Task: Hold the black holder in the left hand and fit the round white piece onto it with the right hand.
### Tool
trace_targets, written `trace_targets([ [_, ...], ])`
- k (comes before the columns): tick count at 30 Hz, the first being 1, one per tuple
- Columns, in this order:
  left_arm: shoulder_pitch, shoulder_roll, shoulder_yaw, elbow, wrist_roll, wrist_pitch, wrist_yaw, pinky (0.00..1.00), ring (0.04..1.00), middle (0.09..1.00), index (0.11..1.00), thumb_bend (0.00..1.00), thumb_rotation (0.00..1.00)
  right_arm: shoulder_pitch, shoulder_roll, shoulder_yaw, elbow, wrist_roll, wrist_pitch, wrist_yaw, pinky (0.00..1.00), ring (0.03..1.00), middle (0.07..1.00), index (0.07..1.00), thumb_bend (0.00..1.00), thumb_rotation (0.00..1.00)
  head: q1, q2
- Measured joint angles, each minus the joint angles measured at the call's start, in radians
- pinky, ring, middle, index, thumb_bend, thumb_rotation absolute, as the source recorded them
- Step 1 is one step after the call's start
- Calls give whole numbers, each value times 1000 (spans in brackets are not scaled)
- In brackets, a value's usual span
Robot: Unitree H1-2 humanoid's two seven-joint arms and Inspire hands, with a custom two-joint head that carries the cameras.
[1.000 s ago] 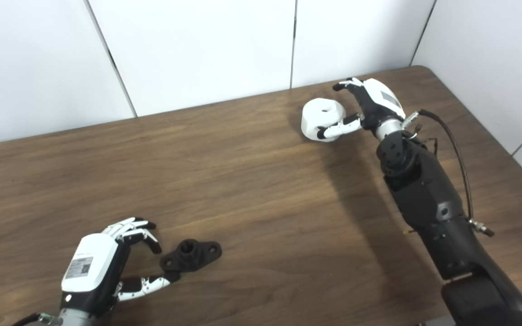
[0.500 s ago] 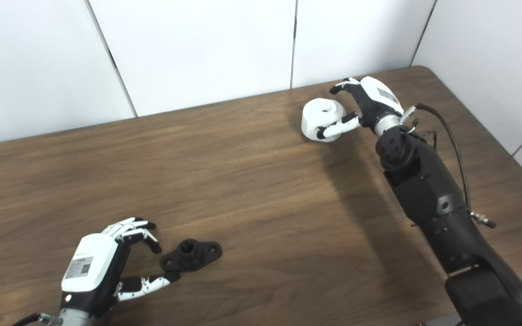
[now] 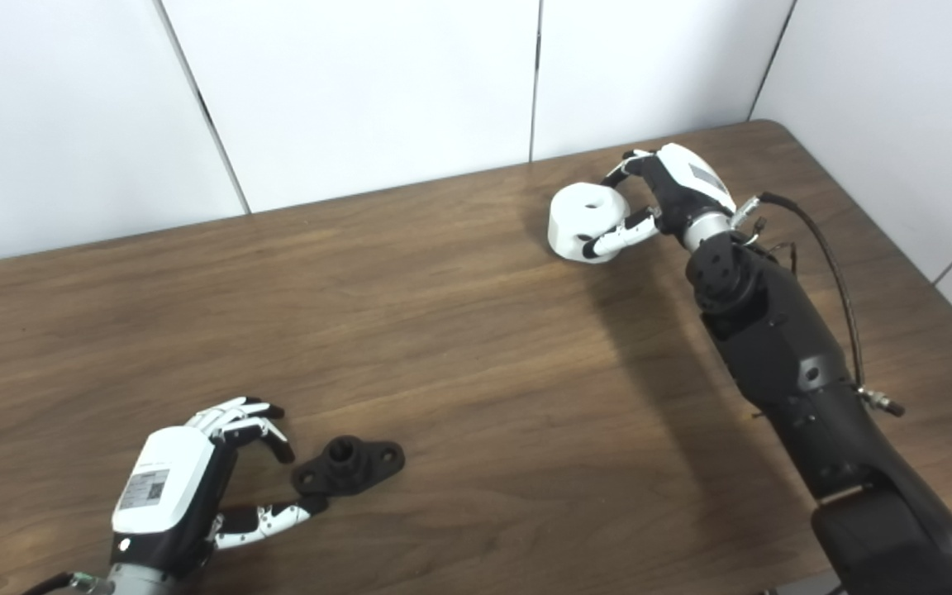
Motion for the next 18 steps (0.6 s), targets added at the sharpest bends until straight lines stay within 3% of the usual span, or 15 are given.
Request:
trace_targets([
  [4, 0, 0, 0, 1, 0, 0, 3, 796, 828, 760, 488, 519, 45, 0, 2, -4, 2, 7, -18, -19, 882, 963, 875, 487, 528, 140, -2, 5],
  [18, -1, 0, -1, 1, 1, 0, 4, 796, 832, 761, 488, 519, 45, 3, 3, -1, 25, -9, -71, -81, 850, 932, 837, 484, 523, 135, 12, 15],
])
